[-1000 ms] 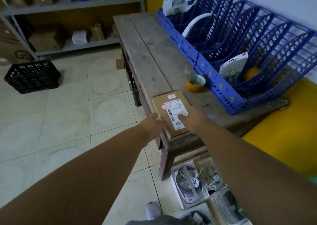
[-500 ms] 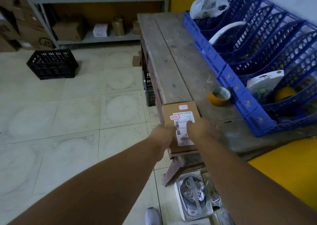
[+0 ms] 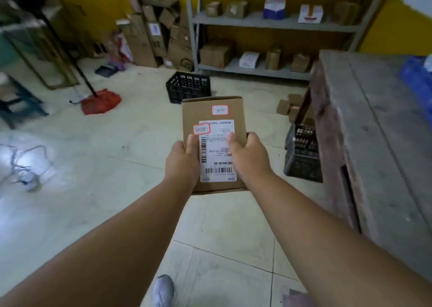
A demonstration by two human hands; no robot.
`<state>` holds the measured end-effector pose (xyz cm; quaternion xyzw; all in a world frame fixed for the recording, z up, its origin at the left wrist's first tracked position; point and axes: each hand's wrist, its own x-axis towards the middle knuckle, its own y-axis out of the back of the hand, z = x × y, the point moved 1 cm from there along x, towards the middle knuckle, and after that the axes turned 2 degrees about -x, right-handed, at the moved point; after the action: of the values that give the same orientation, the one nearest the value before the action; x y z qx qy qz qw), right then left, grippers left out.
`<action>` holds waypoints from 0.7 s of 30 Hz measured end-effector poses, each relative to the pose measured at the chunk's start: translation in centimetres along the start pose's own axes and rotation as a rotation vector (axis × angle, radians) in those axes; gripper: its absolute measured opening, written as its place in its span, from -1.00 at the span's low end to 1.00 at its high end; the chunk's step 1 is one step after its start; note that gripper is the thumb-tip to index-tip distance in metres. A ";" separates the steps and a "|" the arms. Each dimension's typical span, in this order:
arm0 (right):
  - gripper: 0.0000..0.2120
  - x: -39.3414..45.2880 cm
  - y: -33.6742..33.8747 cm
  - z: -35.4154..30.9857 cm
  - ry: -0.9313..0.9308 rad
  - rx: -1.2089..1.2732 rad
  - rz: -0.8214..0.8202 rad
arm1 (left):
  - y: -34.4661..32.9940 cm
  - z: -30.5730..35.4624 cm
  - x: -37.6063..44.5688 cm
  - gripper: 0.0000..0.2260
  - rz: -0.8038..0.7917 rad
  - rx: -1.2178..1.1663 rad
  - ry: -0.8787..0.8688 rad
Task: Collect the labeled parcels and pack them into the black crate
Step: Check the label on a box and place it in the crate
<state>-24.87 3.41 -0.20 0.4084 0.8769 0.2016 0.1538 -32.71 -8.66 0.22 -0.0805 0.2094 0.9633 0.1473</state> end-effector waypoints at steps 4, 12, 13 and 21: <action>-0.65 1.3 -9.9 -8.0 0.189 0.002 -0.034 | 9.6 -0.8 6.7 -0.60 0.143 -0.028 -0.063; -0.67 5.3 -24.7 -19.9 0.283 0.087 -0.058 | 24.6 0.1 20.7 -0.59 0.226 0.114 -0.218; -0.66 6.0 -26.2 -20.8 0.283 0.093 -0.059 | 25.6 0.0 22.3 -0.59 0.227 0.114 -0.222; -0.66 14.8 -31.6 -22.5 0.261 0.032 -0.048 | 25.1 -0.2 33.5 -0.58 0.176 0.149 -0.211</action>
<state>-64.48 -8.74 2.74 0.3599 0.9021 0.2353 0.0366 -72.21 -22.16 2.29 0.0509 0.2700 0.9574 0.0892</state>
